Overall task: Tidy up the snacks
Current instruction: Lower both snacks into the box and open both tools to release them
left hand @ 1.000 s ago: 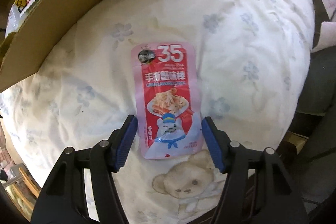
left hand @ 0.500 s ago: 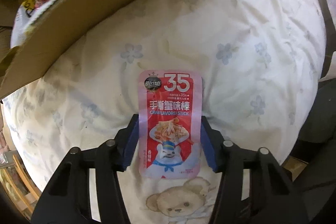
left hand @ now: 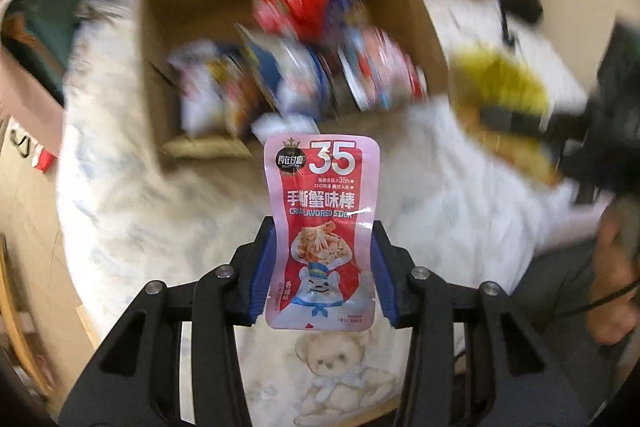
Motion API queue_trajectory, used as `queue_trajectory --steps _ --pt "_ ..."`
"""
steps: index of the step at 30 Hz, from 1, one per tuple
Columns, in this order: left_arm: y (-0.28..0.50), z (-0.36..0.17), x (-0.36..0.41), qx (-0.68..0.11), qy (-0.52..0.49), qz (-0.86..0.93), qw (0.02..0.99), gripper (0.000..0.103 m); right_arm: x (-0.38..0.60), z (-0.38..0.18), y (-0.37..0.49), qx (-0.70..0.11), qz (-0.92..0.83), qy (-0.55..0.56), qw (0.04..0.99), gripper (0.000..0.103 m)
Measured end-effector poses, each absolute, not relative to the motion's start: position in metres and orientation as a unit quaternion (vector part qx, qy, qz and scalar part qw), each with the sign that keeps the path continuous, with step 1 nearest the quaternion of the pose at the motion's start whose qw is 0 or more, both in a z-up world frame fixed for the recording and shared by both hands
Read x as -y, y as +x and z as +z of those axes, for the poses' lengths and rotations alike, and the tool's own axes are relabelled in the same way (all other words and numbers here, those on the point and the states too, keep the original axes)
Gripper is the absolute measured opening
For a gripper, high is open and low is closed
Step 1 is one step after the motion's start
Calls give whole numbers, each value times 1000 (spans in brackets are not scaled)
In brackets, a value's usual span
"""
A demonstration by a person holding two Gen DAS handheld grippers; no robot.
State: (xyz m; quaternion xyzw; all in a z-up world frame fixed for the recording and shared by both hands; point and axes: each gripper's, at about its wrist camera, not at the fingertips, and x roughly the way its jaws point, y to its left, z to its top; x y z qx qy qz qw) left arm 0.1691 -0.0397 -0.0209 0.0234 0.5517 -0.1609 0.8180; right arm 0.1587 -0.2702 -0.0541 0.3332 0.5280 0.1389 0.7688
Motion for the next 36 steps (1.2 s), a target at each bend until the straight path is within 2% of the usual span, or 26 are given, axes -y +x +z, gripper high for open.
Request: queue_trajectory --steps 4,8,13,18,26,36 --pt "197 12 24 -502 23 -122 856 40 265 -41 176 -520 136 313 783 51" --pt "236 19 16 -488 18 -89 868 40 257 -30 200 -511 125 280 803 51" --pt "279 0 9 -490 14 -64 869 40 242 -33 243 -521 97 206 823 51" --pt "290 -23 11 -480 29 -61 874 41 218 -59 279 -551 104 136 817 51" --pt "301 -39 8 -492 21 -66 868 45 201 -87 297 -584 112 128 794 51" --pt "298 -40 12 -491 13 -63 869 54 206 -83 296 -575 122 148 796 53"
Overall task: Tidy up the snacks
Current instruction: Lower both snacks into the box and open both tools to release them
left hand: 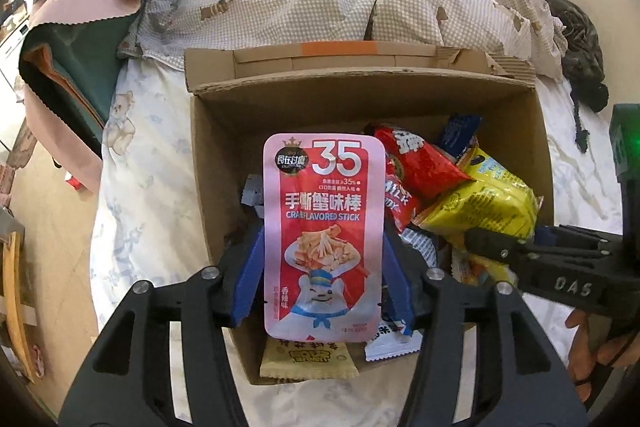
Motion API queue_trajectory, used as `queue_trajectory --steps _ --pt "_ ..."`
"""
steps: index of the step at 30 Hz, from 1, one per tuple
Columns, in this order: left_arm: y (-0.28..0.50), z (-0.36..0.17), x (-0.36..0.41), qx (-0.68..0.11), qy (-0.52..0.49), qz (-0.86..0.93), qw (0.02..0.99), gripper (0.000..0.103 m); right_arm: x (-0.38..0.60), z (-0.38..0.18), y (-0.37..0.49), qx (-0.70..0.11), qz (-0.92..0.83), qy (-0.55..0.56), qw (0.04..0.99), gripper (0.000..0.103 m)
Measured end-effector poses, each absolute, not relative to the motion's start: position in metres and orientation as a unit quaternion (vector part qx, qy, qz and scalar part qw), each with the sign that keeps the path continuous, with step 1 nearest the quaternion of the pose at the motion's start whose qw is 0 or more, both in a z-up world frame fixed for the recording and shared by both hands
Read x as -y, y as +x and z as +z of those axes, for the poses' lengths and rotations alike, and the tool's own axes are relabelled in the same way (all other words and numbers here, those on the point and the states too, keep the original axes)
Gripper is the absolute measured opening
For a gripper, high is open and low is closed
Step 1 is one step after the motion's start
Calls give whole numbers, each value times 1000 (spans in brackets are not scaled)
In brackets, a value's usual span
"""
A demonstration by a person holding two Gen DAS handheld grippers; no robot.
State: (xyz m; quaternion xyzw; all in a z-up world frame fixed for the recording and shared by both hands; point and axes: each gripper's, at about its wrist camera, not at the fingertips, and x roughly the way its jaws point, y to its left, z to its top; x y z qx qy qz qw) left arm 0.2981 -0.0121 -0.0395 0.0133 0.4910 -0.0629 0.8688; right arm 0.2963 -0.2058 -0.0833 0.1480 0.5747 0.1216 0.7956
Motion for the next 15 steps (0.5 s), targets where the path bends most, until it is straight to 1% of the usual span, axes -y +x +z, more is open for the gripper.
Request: queue_trajectory --steps 2,4,6,7,9,11,15 --pt "296 -38 13 -489 15 -60 870 61 212 -80 293 -571 127 155 796 53" --pt "293 -36 12 -487 10 -62 871 74 213 -76 291 -567 133 160 797 56" --pt "288 -31 11 -478 7 -60 876 81 214 -73 289 -563 137 163 798 66" --pt "286 -29 11 -474 9 -59 878 82 215 -72 287 -561 139 164 800 70" --pt "280 -23 10 -460 17 -54 886 82 216 -68 285 -552 137 163 806 86" --pt "273 -15 7 -446 17 -49 893 82 218 -64 282 -548 134 159 810 93" --pt "260 4 3 -422 16 -46 905 82 220 -51 273 -539 138 164 815 93"
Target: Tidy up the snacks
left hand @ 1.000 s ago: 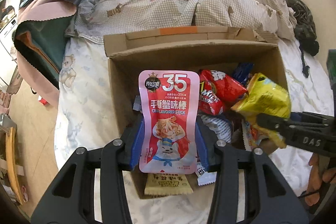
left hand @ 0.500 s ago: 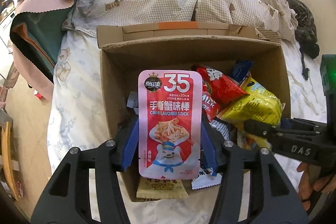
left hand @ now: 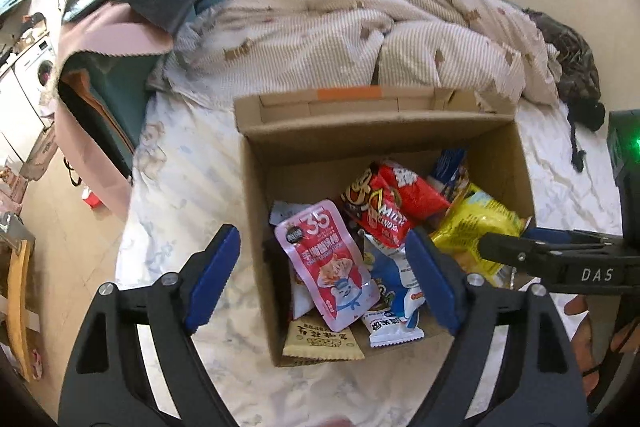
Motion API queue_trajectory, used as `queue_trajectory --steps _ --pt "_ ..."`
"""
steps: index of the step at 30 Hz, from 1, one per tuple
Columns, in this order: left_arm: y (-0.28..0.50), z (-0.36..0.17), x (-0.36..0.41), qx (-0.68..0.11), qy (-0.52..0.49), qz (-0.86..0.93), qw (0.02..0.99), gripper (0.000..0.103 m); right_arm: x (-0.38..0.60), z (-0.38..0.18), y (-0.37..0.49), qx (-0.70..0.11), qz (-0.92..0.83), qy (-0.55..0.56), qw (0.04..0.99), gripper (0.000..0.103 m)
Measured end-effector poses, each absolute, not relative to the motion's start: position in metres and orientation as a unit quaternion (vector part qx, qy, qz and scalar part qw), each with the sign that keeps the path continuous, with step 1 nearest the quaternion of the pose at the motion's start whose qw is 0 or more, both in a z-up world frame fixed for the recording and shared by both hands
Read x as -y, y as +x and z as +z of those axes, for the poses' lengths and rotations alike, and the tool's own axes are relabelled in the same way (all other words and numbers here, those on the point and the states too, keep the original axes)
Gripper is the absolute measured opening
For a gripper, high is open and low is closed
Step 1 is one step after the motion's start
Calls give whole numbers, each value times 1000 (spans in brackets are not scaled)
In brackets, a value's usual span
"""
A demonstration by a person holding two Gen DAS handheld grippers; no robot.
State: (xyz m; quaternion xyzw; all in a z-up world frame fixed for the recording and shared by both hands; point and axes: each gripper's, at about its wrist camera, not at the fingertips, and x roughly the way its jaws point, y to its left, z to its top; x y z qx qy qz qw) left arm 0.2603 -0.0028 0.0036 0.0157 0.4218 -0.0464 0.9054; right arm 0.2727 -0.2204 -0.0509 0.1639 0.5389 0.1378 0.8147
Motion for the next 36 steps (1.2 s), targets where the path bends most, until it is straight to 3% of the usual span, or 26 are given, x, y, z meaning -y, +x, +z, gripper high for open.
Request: queue_trajectory --steps 8,10,12,25,36 --pt "221 31 -12 -368 17 -9 930 83 228 -15 235 -492 138 163 844 97" --pt "211 33 -18 -371 6 -4 929 97 229 -8 221 -476 132 150 856 102" --pt "202 33 -22 -375 3 3 927 103 231 0 205 -457 132 157 865 103" --pt "137 35 -47 -381 -16 19 924 103 243 17 131 -402 107 156 896 103" --pt "100 26 -43 -343 -35 42 938 103 206 12 99 -336 68 69 937 103"
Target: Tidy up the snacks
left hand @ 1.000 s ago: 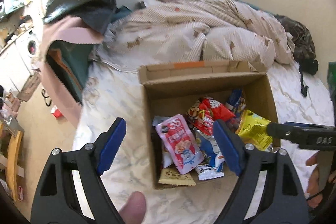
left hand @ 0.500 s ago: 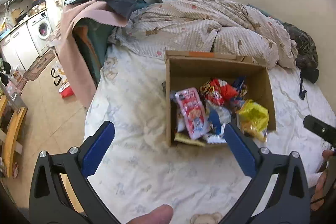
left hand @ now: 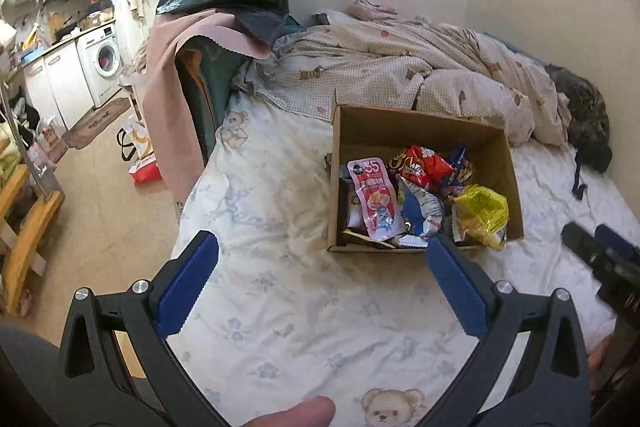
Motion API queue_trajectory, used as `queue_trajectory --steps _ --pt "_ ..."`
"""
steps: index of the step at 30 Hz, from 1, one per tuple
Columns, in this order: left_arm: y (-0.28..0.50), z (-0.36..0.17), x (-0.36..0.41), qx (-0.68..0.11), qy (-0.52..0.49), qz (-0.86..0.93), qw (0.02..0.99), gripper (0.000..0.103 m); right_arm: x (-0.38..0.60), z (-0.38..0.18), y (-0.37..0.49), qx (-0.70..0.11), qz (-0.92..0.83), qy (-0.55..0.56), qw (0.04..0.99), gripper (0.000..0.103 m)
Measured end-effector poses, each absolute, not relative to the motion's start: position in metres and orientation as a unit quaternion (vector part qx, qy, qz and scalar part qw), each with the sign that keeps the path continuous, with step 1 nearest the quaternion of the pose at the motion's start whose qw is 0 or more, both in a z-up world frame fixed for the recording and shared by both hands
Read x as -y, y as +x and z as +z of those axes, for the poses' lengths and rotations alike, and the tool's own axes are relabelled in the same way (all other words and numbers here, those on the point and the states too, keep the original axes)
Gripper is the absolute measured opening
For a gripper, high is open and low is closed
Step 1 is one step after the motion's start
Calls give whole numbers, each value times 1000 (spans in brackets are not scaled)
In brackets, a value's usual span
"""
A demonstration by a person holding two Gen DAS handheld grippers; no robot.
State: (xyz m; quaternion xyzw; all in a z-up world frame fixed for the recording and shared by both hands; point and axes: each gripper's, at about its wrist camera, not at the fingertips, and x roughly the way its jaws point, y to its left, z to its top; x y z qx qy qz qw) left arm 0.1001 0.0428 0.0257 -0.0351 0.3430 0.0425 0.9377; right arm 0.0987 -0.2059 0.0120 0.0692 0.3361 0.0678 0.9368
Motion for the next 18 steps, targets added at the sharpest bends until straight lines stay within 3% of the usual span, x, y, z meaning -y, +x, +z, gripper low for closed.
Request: queue_trajectory --steps 18 --pt "106 19 -35 -343 -26 35 938 103 188 3 104 -344 55 29 937 103"
